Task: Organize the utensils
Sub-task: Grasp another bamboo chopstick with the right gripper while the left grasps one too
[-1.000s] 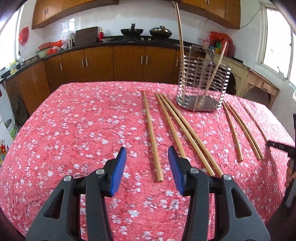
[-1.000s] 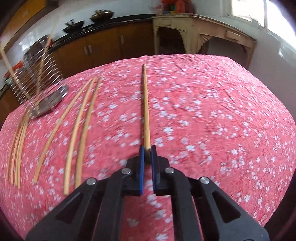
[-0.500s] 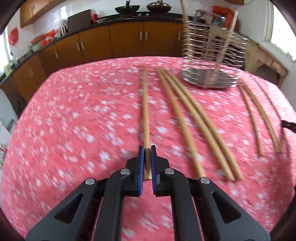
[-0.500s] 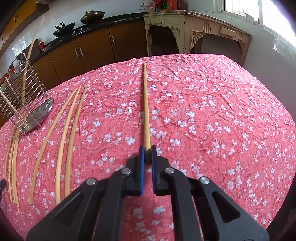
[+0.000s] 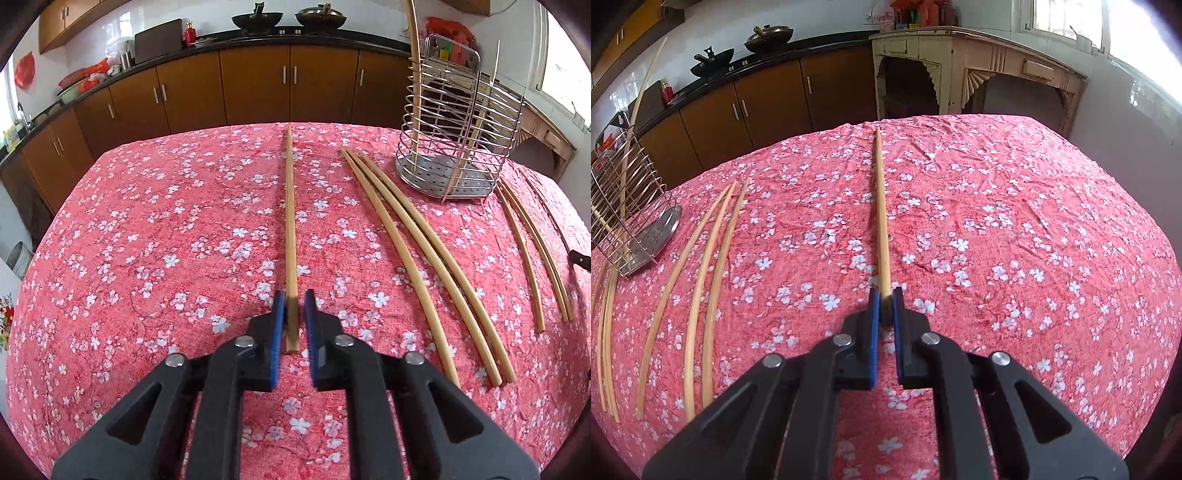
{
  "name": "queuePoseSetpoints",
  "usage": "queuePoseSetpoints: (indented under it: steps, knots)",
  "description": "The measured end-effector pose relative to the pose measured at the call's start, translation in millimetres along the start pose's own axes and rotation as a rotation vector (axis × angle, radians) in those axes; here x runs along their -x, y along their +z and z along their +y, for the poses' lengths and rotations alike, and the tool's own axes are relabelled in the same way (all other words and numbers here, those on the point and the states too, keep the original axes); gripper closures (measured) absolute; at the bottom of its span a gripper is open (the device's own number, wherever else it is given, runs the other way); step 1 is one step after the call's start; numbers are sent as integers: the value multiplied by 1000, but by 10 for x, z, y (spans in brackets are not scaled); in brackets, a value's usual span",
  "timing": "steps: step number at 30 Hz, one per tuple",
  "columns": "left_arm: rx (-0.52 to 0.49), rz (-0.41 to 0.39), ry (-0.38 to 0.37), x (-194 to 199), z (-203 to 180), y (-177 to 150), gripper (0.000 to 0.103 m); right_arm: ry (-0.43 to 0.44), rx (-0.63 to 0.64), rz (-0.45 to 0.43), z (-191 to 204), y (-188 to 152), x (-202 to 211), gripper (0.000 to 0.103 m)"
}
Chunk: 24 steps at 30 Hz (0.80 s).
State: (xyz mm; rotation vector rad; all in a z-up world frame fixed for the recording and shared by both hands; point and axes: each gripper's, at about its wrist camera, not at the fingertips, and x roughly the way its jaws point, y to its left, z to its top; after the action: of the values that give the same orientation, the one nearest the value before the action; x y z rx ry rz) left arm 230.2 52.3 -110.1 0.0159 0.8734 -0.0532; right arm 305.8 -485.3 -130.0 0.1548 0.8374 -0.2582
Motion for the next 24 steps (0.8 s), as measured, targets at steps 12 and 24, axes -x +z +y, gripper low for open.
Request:
queuePoseSetpoints:
  steps: [12,24]
  knots:
    - [-22,9,16,102,-73,-46,78,-26,25,0,51,-62,50,95]
    - [-1,6,7,157,2,-78,96,-12,17,-6,32,-114,123,95]
